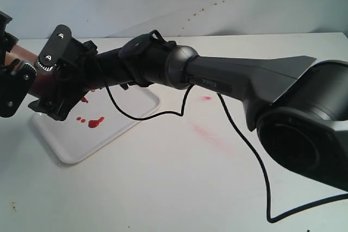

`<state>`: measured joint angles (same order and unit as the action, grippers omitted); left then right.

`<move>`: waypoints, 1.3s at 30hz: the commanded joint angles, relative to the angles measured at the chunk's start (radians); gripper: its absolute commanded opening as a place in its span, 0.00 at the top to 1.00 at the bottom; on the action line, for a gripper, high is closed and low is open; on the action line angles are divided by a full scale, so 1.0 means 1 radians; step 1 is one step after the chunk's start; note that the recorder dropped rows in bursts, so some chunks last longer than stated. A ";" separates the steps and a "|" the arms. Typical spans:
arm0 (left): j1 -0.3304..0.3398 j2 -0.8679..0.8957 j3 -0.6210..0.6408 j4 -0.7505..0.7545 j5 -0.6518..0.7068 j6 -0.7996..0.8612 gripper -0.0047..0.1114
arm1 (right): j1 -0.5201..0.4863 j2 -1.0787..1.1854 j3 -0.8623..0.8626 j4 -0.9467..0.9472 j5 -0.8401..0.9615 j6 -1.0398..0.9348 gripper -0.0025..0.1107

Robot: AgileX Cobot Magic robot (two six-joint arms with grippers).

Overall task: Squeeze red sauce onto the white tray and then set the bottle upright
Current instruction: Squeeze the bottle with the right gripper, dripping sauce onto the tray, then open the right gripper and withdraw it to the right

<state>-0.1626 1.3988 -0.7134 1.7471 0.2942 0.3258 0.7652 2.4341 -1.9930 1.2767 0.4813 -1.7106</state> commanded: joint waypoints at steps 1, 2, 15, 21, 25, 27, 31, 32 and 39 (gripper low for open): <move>-0.004 -0.016 -0.013 -0.003 0.009 -0.030 0.96 | -0.001 -0.045 0.003 -0.284 0.031 0.231 0.05; -0.004 -0.016 -0.013 -0.003 0.009 -0.030 0.96 | -0.001 -0.053 0.003 -0.345 0.048 0.278 0.05; -0.004 -0.016 -0.013 -0.003 0.009 -0.030 0.96 | -0.131 -0.159 0.003 -0.487 0.505 0.617 0.05; -0.004 -0.016 -0.013 -0.003 0.009 -0.030 0.96 | -0.161 -0.161 0.003 -0.609 0.740 0.765 0.05; -0.004 -0.016 -0.013 -0.003 0.009 -0.030 0.96 | -0.158 -0.161 0.003 -0.873 0.740 0.971 0.06; -0.004 -0.016 -0.013 -0.003 0.009 -0.032 0.96 | -0.158 -0.161 0.003 -0.968 0.740 1.064 0.08; -0.004 -0.016 -0.013 -0.003 -0.007 -0.032 0.96 | -0.161 -0.161 0.003 -1.040 0.740 1.274 0.20; -0.004 -0.016 -0.013 -0.003 -0.013 -0.032 0.96 | -0.161 -0.161 0.003 -1.042 0.740 1.288 0.24; -0.004 -0.016 -0.013 -0.003 -0.036 -0.034 0.96 | -0.159 -0.161 0.003 -0.953 0.740 1.304 0.87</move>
<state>-0.1626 1.3988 -0.7134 1.7471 0.2606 0.3218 0.6076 2.2841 -1.9930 0.2743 1.2163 -0.4156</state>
